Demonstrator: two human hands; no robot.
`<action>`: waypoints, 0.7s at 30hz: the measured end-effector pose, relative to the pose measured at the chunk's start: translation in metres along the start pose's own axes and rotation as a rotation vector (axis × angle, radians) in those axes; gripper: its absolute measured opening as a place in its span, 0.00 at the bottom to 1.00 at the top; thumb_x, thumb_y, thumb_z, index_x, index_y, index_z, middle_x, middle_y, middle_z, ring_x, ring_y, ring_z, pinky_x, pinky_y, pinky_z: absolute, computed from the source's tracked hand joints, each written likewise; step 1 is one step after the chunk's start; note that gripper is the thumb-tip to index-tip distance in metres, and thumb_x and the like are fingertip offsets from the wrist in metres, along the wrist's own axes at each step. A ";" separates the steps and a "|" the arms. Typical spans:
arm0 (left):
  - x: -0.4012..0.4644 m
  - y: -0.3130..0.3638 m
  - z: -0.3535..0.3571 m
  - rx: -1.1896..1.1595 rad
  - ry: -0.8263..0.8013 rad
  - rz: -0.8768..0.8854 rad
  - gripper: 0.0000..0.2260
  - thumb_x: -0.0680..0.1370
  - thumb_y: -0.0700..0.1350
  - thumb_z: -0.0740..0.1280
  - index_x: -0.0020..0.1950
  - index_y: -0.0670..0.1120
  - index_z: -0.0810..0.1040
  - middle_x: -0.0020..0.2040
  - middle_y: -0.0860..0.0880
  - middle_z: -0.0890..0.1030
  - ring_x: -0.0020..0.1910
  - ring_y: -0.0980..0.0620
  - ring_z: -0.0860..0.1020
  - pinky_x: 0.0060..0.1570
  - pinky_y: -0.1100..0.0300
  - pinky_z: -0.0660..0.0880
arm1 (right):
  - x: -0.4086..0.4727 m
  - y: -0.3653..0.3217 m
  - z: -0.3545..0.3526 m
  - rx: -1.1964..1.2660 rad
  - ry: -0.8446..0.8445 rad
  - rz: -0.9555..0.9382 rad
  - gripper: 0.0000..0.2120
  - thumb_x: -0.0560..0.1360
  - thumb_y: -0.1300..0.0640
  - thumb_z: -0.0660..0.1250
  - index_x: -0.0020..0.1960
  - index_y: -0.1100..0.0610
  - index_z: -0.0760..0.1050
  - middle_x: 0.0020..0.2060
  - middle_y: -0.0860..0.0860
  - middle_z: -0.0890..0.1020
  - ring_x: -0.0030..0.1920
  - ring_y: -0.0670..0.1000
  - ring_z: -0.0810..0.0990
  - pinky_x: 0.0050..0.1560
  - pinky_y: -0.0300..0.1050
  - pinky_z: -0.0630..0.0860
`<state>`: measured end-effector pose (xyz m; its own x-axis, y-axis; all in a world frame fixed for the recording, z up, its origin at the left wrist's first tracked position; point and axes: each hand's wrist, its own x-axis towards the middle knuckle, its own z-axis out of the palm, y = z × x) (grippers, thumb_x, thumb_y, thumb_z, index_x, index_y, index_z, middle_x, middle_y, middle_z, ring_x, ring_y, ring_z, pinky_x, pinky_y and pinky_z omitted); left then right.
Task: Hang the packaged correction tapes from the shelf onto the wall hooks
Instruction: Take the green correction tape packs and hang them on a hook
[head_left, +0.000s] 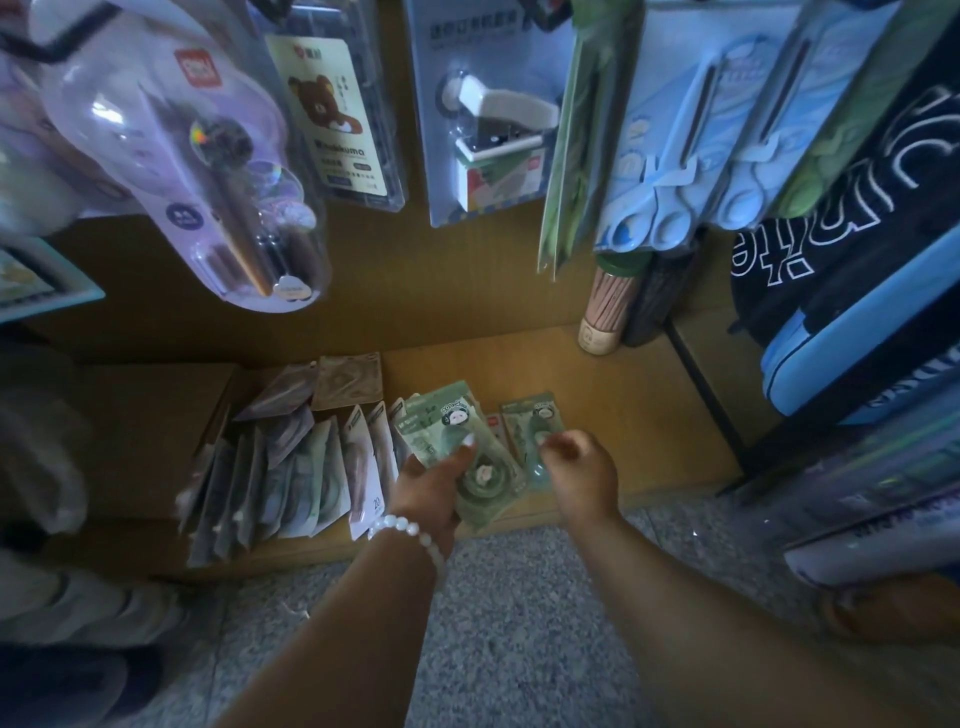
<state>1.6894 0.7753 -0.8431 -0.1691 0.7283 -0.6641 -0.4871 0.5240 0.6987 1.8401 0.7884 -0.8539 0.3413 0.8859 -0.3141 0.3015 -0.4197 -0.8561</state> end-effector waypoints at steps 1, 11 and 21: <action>0.003 -0.001 -0.002 -0.005 0.004 -0.001 0.22 0.71 0.43 0.77 0.63 0.41 0.77 0.50 0.40 0.86 0.47 0.41 0.85 0.53 0.39 0.80 | 0.009 0.002 -0.003 -0.098 0.040 0.008 0.07 0.74 0.53 0.67 0.48 0.57 0.78 0.44 0.53 0.82 0.46 0.55 0.80 0.42 0.42 0.70; 0.020 -0.014 -0.014 -0.013 -0.017 -0.030 0.24 0.66 0.45 0.77 0.61 0.43 0.79 0.49 0.41 0.86 0.46 0.41 0.85 0.53 0.40 0.80 | 0.058 0.025 0.014 -0.636 -0.008 0.012 0.23 0.66 0.41 0.72 0.53 0.56 0.77 0.51 0.55 0.79 0.55 0.57 0.78 0.49 0.47 0.78; 0.026 -0.020 -0.014 -0.020 -0.028 -0.044 0.16 0.73 0.43 0.74 0.60 0.43 0.80 0.50 0.42 0.86 0.48 0.42 0.85 0.57 0.39 0.78 | 0.060 0.024 0.015 -0.690 0.029 0.019 0.26 0.61 0.40 0.73 0.52 0.57 0.78 0.49 0.55 0.80 0.53 0.58 0.78 0.47 0.47 0.78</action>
<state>1.6826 0.7770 -0.8782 -0.1231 0.7169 -0.6863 -0.5108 0.5471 0.6632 1.8547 0.8343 -0.8998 0.3733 0.8753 -0.3073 0.7895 -0.4737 -0.3902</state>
